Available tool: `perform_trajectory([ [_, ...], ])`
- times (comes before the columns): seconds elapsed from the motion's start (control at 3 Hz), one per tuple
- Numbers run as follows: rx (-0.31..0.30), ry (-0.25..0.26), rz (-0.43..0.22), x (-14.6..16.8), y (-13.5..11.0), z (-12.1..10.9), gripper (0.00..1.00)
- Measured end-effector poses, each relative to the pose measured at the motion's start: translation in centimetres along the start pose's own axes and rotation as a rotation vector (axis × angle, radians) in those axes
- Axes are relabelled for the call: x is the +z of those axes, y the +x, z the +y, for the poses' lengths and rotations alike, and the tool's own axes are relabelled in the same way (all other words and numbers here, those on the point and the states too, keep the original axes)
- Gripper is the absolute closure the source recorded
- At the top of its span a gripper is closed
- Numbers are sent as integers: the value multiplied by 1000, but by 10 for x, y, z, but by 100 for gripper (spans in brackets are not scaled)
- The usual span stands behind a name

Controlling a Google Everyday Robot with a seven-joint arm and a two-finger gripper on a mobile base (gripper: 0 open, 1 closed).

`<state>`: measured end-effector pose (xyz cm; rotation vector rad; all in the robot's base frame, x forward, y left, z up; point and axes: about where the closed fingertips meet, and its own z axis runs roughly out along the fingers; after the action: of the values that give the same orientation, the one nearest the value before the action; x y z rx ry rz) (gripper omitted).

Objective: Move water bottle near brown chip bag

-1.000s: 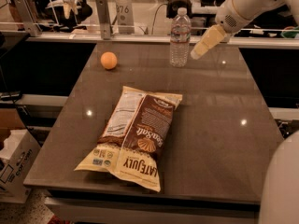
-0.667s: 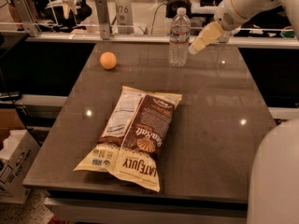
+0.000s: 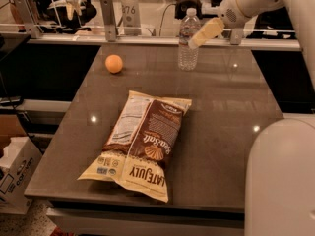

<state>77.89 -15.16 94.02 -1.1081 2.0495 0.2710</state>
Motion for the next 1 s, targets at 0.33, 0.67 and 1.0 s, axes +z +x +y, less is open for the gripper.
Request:
perform_trajectory([
  [0.33, 0, -14, -50, 9, -15, 3, 0],
  [0.67, -1, -17, -107, 14, -28, 7, 0],
  [1.0, 3, -21, -137, 20, -32, 13, 0],
])
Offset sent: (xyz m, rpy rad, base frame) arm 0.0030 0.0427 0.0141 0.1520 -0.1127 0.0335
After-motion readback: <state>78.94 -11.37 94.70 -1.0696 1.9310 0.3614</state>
